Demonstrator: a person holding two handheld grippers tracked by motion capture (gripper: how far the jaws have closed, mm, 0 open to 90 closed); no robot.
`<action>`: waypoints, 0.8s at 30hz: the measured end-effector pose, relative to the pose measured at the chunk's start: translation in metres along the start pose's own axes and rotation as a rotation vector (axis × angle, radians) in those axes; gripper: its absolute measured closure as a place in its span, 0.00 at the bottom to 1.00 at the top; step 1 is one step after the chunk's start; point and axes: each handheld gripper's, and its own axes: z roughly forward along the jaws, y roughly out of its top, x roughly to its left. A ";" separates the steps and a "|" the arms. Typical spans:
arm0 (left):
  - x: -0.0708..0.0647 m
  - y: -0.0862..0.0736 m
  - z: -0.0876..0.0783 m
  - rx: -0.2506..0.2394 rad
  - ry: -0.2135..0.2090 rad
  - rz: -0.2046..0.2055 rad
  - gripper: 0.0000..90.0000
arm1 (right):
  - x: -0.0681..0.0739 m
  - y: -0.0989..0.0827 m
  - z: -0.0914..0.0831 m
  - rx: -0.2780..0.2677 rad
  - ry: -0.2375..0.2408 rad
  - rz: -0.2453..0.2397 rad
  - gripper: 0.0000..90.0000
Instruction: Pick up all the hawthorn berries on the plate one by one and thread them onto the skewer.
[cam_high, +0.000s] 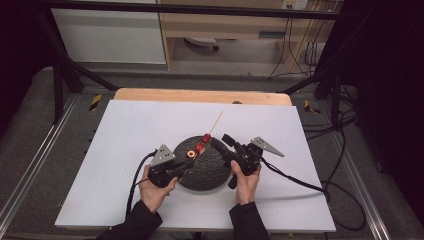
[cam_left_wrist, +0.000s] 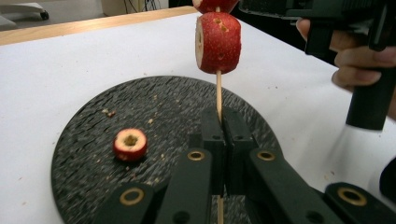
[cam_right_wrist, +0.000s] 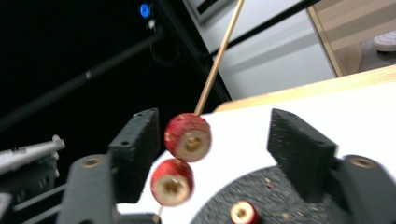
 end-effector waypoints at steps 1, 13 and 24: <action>0.001 -0.001 -0.002 0.007 -0.002 0.004 0.98 | -0.001 0.001 -0.001 0.022 -0.004 -0.008 0.28; 0.016 -0.018 -0.034 0.042 -0.010 0.035 0.98 | -0.017 -0.001 -0.007 0.374 -0.093 -0.211 0.03; 0.037 -0.045 -0.063 0.068 -0.004 0.014 0.98 | -0.021 -0.010 -0.004 0.557 -0.096 -0.285 0.01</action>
